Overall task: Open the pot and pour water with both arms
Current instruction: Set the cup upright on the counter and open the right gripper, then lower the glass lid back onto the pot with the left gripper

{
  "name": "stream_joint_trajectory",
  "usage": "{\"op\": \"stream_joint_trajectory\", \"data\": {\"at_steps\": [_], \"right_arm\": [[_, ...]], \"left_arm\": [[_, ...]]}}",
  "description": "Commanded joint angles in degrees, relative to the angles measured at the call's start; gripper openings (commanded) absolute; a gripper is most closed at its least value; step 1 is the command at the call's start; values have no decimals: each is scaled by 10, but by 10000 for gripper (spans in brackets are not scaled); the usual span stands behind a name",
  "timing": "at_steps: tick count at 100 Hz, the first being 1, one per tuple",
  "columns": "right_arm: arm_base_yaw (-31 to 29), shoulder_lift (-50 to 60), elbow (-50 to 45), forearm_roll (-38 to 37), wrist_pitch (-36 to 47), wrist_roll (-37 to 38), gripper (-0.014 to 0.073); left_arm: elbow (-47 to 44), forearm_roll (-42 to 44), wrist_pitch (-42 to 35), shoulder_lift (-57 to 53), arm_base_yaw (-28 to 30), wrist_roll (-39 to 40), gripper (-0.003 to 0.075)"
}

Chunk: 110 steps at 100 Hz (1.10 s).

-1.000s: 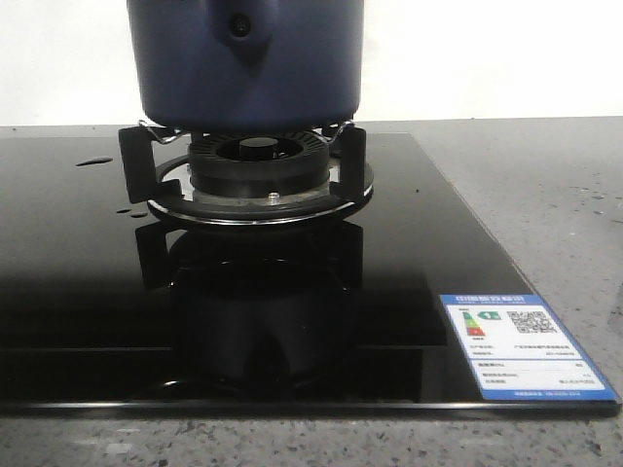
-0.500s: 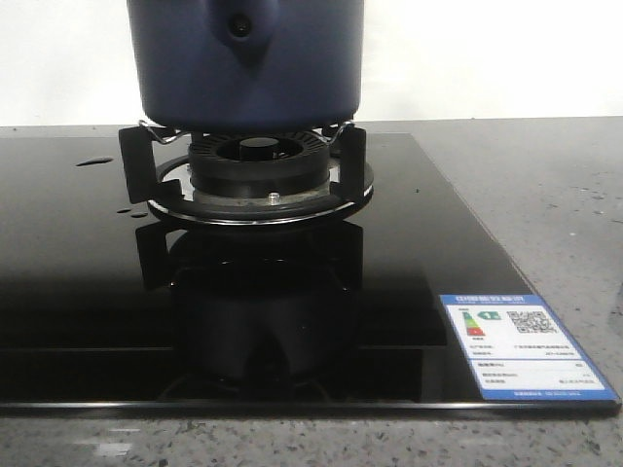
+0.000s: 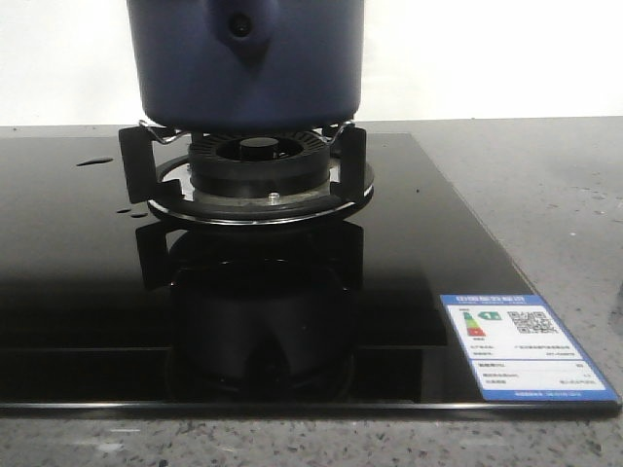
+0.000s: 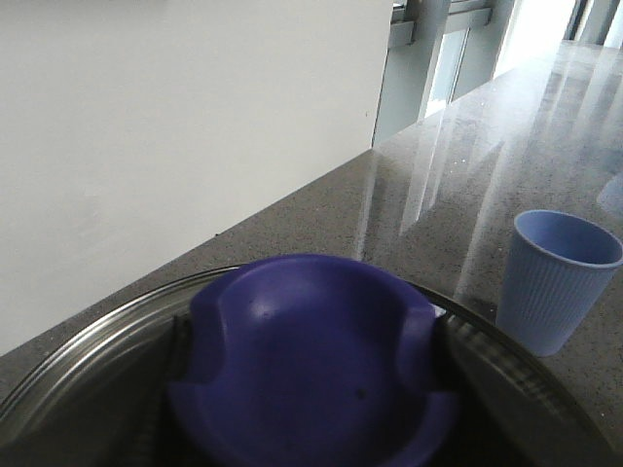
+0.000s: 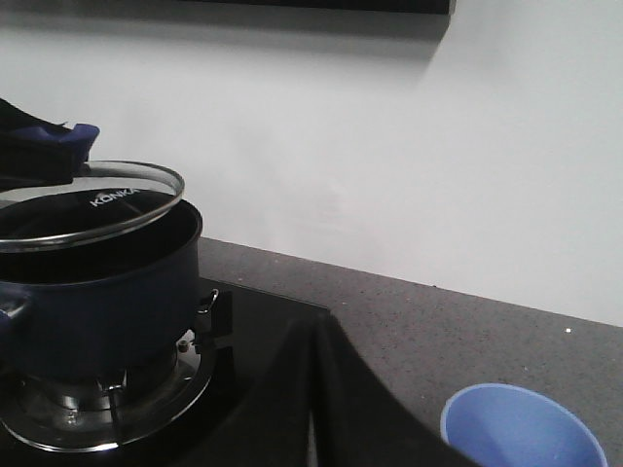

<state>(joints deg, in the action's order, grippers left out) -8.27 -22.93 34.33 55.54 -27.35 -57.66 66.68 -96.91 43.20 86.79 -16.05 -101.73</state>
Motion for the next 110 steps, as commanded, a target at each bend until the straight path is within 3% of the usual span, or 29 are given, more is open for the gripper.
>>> {"op": "stream_joint_trajectory", "data": {"at_steps": [1, 33, 76, 86, 101, 110], "right_arm": [[0, -3, 16, 20, 25, -4, -67], [0, -3, 16, 20, 24, -4, -67], [0, -3, 16, 20, 23, -4, -67], [0, -3, 16, 20, 22, -4, -67], [0, -3, 16, 20, 21, -4, -67], [0, -3, 16, 20, 21, -4, -67]], "left_arm": [[24, -41, 27, -14, -5, -1, 282], [24, -40, 33, 13, -5, -2, 282], [24, -46, 23, 15, -5, -60, 291], [24, -50, 29, 15, -5, -60, 375], [24, -85, 29, 14, -5, -60, 619], [24, -98, 29, 2, -5, -60, 672]]}}
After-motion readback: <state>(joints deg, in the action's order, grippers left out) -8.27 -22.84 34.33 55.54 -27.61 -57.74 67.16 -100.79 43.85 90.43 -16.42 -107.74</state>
